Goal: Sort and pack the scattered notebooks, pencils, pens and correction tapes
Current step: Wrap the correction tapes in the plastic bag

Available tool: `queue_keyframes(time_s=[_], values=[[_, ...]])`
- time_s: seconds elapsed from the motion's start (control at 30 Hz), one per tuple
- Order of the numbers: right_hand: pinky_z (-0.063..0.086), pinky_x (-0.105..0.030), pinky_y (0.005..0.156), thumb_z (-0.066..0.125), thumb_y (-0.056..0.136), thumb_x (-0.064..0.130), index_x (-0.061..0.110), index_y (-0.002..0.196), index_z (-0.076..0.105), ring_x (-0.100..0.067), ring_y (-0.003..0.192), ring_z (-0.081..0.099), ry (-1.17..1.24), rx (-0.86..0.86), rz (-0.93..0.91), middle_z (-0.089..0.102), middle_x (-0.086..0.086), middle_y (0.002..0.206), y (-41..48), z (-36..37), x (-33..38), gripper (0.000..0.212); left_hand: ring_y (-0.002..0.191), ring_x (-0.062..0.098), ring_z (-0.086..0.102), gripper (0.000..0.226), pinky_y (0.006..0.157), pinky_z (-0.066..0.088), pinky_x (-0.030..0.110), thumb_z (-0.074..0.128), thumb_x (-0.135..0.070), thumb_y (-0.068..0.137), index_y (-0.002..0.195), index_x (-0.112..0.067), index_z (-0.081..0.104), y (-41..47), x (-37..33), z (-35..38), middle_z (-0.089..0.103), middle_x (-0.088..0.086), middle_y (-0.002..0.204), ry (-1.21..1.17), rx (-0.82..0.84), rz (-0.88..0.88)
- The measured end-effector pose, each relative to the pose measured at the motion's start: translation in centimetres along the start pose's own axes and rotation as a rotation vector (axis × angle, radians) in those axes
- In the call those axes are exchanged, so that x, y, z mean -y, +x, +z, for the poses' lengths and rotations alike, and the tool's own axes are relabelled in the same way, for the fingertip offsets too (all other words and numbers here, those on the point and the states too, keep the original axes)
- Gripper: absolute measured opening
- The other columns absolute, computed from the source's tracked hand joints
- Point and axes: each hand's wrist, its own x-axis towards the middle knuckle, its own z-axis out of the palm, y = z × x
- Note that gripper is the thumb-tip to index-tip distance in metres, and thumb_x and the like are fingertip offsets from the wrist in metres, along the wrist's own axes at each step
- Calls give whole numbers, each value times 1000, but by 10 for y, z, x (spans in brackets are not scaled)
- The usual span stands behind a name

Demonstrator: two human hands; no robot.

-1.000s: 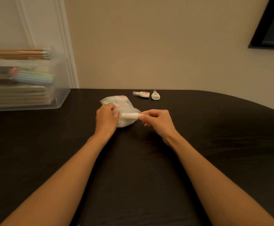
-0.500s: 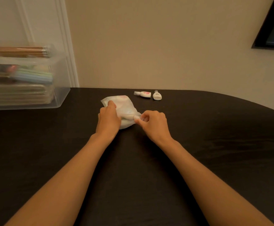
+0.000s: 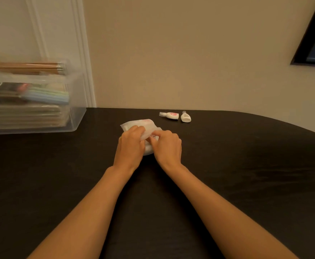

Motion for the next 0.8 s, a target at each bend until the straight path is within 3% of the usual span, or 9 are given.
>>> queue_keyframes(time_s=[0.13,0.23,0.33,0.4,0.5,0.63,0.73,0.8], values=[[41,-25,67,52,93,32,17,103,68,-19,87,62,-136,30,-29,68,-4,95,-1,6,-7,25,89,19,46,5,69,41,27,49,-8,91,90,-6,54,0,10,5,40,4,101,86,89,-112],[34,-21,69,59,88,25,16,104,58,-13,96,50,-67,-80,-57,56,2,96,0,6,-15,19,110,20,36,23,82,36,23,59,-13,87,109,-8,54,4,15,11,37,7,120,84,113,-136],[34,-20,72,67,80,16,16,113,48,-11,98,41,88,-148,-32,42,8,100,7,1,-22,38,115,23,33,36,91,34,29,60,-20,88,122,-15,50,8,13,15,37,5,126,108,121,-180],[37,-20,78,64,84,14,15,114,55,-10,105,40,167,-40,-8,46,6,110,10,-1,-26,31,109,24,34,33,87,32,28,61,-21,87,119,-18,54,11,12,16,38,4,122,137,109,-230],[42,-20,84,61,85,8,7,87,66,-8,104,49,439,112,46,53,7,105,11,-5,-31,5,105,24,38,34,83,33,27,68,-17,81,113,-16,55,17,10,17,41,5,119,164,85,-265],[41,-24,86,55,78,-5,10,63,57,-12,101,53,684,281,146,59,6,96,14,-12,-32,22,102,23,43,33,81,41,29,67,-6,79,107,-12,50,24,6,18,40,8,116,192,39,-264],[40,-35,93,51,78,-7,11,62,54,-21,104,52,695,359,171,58,-3,98,17,-11,-33,24,97,20,45,23,73,42,26,58,-2,83,102,-10,50,24,6,20,41,8,112,230,36,-231],[39,-36,93,51,80,-4,14,63,54,-23,106,50,640,376,148,57,-7,103,16,-8,-31,25,99,21,47,19,75,43,27,55,-2,85,103,-9,52,25,9,20,43,8,112,230,55,-235]])
